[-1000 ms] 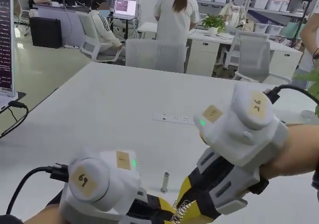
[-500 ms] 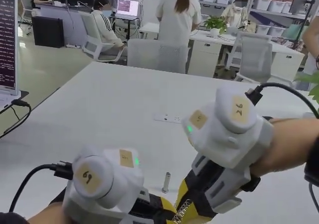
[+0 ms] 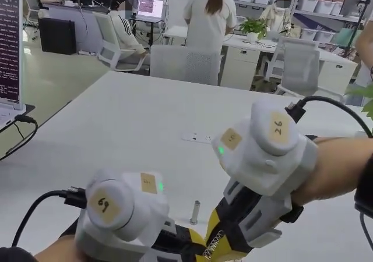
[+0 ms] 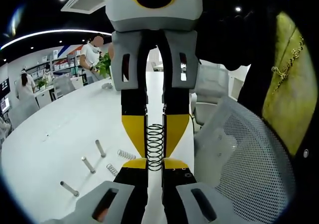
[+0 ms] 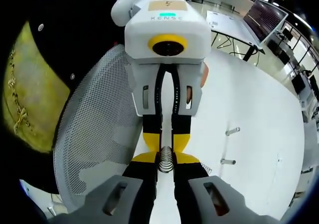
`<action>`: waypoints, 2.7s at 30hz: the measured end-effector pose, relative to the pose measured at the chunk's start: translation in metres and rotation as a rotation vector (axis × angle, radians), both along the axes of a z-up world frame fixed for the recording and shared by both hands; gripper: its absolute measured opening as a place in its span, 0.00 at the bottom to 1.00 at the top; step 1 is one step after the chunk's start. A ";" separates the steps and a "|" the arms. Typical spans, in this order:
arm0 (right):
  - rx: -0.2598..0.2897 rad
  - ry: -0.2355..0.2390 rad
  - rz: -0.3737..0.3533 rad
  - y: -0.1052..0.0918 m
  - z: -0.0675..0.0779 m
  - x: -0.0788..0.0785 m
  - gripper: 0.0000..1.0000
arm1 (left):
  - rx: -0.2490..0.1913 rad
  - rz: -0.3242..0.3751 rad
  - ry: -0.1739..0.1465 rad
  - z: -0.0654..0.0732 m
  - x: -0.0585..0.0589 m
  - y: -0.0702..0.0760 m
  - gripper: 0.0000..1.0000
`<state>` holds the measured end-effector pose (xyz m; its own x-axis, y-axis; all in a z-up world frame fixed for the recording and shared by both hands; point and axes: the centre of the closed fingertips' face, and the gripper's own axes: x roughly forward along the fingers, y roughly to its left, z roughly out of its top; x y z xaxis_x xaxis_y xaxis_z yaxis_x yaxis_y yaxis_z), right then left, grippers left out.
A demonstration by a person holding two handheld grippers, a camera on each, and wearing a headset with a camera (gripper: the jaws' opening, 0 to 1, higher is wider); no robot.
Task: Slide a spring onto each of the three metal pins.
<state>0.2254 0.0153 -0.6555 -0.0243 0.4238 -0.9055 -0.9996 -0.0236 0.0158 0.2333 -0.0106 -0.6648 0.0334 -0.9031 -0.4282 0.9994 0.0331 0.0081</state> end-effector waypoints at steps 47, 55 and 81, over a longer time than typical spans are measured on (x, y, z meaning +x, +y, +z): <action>-0.016 -0.022 -0.008 -0.005 0.006 0.009 0.08 | -0.043 0.089 0.070 0.003 0.013 0.002 0.45; -0.010 -0.029 -0.012 -0.006 0.007 0.012 0.08 | -0.046 0.121 0.083 0.004 0.018 0.005 0.59; -0.007 -0.040 -0.050 -0.020 0.012 0.018 0.08 | -0.075 0.303 0.067 0.013 0.052 0.051 0.82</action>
<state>0.2429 -0.0050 -0.6431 0.0335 0.4176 -0.9080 -0.9993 0.0267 -0.0246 0.2849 0.0402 -0.6513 0.2798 -0.8855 -0.3709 0.9422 0.3275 -0.0709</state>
